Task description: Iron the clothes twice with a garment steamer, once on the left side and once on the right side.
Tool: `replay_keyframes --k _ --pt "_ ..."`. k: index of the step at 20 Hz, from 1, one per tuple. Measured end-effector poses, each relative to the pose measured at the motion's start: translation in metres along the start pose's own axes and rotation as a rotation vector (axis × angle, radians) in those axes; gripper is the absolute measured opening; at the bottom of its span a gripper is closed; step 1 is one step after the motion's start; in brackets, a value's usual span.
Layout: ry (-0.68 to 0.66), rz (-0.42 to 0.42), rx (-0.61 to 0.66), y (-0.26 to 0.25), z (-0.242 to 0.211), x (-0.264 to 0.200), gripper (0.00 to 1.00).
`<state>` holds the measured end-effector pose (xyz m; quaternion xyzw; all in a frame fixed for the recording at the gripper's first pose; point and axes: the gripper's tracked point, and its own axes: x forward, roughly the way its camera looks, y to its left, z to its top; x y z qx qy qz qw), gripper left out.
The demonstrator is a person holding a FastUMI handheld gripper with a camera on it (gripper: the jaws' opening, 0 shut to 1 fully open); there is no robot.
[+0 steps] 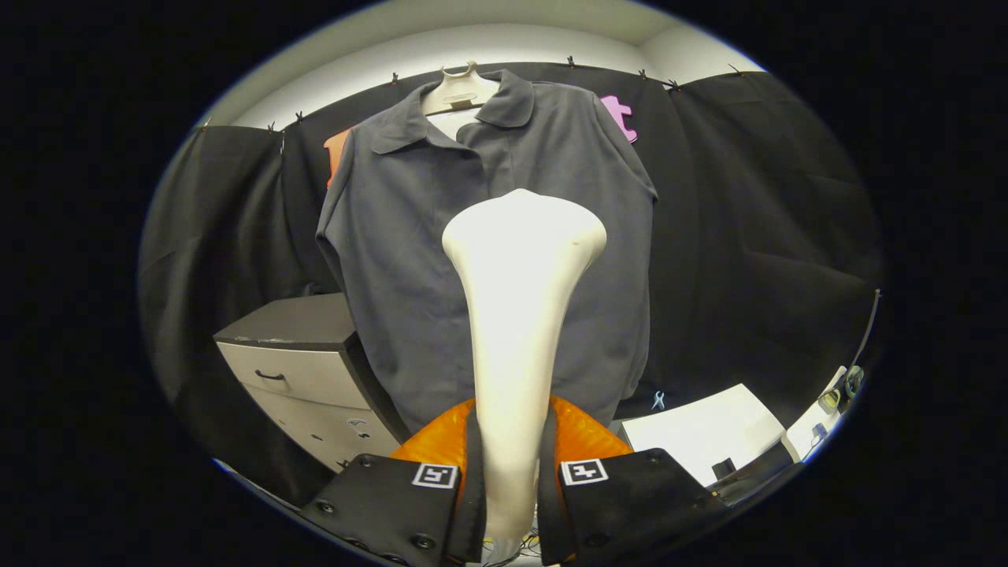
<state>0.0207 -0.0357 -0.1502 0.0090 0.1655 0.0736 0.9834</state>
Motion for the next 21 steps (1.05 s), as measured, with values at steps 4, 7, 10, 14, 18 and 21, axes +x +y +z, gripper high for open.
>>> replay_keyframes --k 4,7,10,14,18,21 --pt "-0.053 0.002 -0.014 0.009 0.023 -0.014 0.34" --pt "-0.096 0.01 -0.01 0.012 0.043 -0.021 0.34" --pt "-0.109 0.029 -0.014 0.011 0.062 -0.023 0.34" --pt "-0.155 0.061 -0.021 0.005 0.094 -0.027 0.34" --pt "-0.196 0.089 -0.021 -0.011 0.123 -0.042 0.34" --pt "-0.228 0.102 -0.039 -0.019 0.144 -0.055 0.34"
